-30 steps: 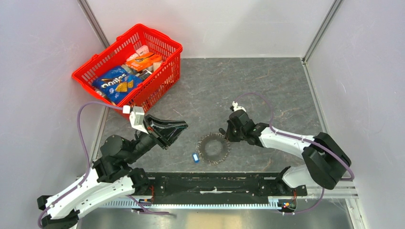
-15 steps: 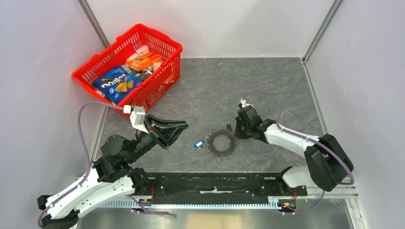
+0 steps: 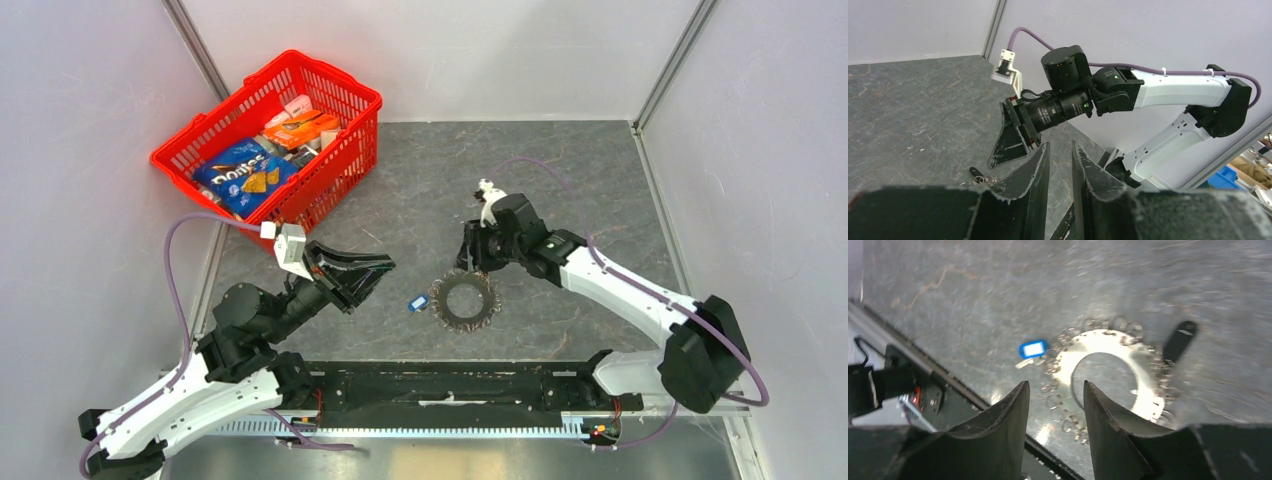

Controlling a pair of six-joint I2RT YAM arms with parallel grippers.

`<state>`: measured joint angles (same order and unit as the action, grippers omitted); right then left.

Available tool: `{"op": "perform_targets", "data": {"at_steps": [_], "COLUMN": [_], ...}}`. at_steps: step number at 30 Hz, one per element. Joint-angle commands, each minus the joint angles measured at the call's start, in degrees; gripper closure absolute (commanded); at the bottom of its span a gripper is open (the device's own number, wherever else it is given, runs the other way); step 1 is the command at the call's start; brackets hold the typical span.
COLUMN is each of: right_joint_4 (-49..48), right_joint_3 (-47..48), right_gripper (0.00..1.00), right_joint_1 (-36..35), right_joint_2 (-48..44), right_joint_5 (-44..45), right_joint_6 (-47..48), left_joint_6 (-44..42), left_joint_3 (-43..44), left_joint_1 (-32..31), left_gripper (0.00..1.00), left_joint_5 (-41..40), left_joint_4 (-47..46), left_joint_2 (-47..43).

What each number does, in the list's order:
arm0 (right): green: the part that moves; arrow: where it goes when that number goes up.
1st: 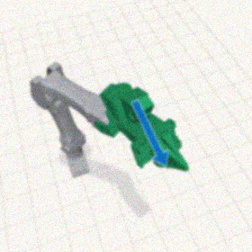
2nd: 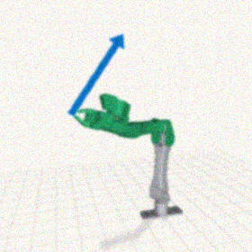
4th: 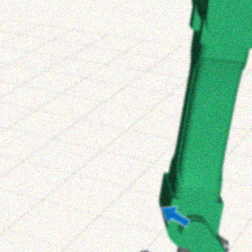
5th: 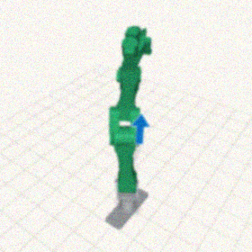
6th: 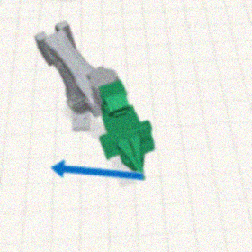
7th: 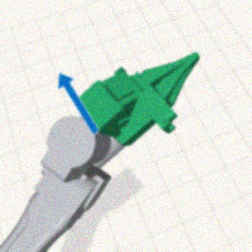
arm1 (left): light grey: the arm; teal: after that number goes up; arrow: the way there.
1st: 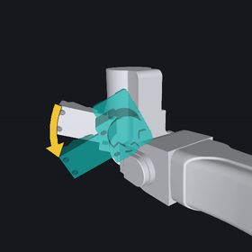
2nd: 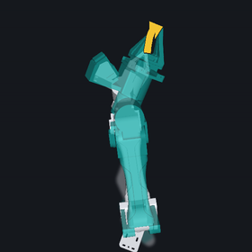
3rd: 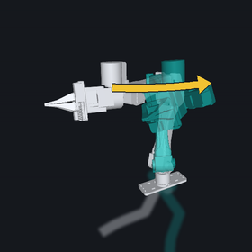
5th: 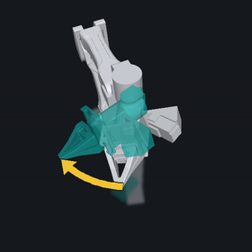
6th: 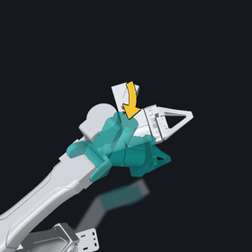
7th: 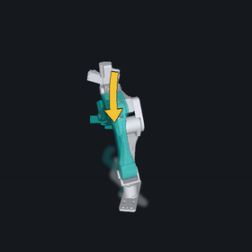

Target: Put the keys on the keyring

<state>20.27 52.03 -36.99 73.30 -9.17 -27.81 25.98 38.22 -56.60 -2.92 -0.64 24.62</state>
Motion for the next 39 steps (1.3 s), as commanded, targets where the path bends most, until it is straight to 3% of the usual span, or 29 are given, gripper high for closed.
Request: {"op": "perform_targets", "data": {"at_steps": [1, 8, 14, 25, 27, 39], "right_joint_4": [0.19, 0.22, -2.60, -6.29, -7.37, -14.12], "right_joint_3": [3.95, 8.21, 9.36, 8.88, 8.14, 5.80], "right_gripper": [0.49, 0.50, 0.47, 0.18, 0.04, 0.03], "right_joint_1": [-4.92, -10.68, -14.20, -19.41, -20.38, -22.77], "right_joint_2": [5.52, 13.34, 18.07, 24.70, 24.77, 28.65], "right_joint_5": [-7.38, -9.68, -9.88, 4.07, 7.11, 7.29], "right_joint_6": [3.70, 5.43, 0.09, -16.31, -19.45, -31.15], "left_joint_6": [-2.62, -2.60, -2.85, -2.43, -2.42, -2.54], "left_joint_3": [-0.64, -1.11, -0.85, -0.26, -0.19, 0.52], "left_joint_1": [0.00, 0.00, 0.01, 0.01, 0.00, 0.05], "left_gripper": [0.71, 0.71, 0.71, 0.71, 0.71, 0.70], "left_joint_5": [-0.59, -0.59, -1.10, -0.98, -0.83, -1.04], "left_joint_4": [-2.08, -1.10, 0.29, 5.41, 6.11, 9.72], "left_joint_2": [-0.88, -2.00, -4.21, -6.99, -7.38, -10.68]}}
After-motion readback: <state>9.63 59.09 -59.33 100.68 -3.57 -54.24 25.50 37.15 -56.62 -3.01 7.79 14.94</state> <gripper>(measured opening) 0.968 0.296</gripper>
